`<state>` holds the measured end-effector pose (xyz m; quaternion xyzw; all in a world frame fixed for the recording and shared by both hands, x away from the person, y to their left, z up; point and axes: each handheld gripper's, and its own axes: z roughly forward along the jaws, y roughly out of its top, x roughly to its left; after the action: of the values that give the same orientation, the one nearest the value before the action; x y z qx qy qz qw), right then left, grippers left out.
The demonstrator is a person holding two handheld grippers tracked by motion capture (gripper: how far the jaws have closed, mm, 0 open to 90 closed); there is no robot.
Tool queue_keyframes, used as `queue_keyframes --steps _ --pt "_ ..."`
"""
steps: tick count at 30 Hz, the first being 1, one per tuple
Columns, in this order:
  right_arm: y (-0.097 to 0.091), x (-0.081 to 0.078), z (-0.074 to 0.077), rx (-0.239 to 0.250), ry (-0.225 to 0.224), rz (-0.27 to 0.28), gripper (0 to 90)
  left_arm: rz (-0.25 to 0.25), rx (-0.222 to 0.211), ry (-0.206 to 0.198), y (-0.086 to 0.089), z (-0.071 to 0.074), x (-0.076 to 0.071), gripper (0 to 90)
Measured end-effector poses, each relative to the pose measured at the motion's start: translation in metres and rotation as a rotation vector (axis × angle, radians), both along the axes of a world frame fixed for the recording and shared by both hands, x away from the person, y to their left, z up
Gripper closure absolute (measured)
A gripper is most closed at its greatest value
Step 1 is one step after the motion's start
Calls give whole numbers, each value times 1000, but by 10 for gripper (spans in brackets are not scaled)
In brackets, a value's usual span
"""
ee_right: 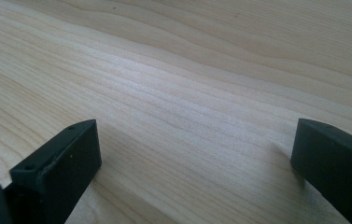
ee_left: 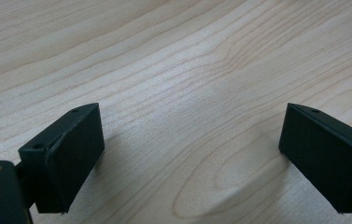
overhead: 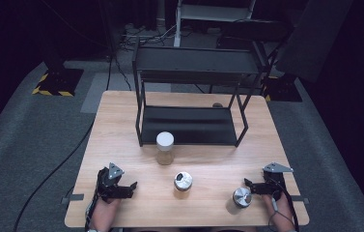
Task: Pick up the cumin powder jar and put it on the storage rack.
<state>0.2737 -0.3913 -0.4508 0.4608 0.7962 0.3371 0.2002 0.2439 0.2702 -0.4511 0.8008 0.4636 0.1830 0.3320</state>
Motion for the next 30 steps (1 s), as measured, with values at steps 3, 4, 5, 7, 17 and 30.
queue_keyframes --steps 3,4,5,7,17,30 --pt "0 0 0 0 0 0 12 0 0 0 0 0 0 62" --pt "0 0 0 0 0 0 12 0 1 0 0 0 0 62" --pt "0 0 0 0 0 0 12 0 1 0 0 0 0 62" --pt "0 0 0 0 0 0 12 -1 -1 -1 0 0 -1 62" --pt "0 1 0 -1 1 2 11 26 -33 1 -1 13 -1 70" --pt "-2 2 0 -1 1 14 11 -26 -68 -33 -8 48 1 92"
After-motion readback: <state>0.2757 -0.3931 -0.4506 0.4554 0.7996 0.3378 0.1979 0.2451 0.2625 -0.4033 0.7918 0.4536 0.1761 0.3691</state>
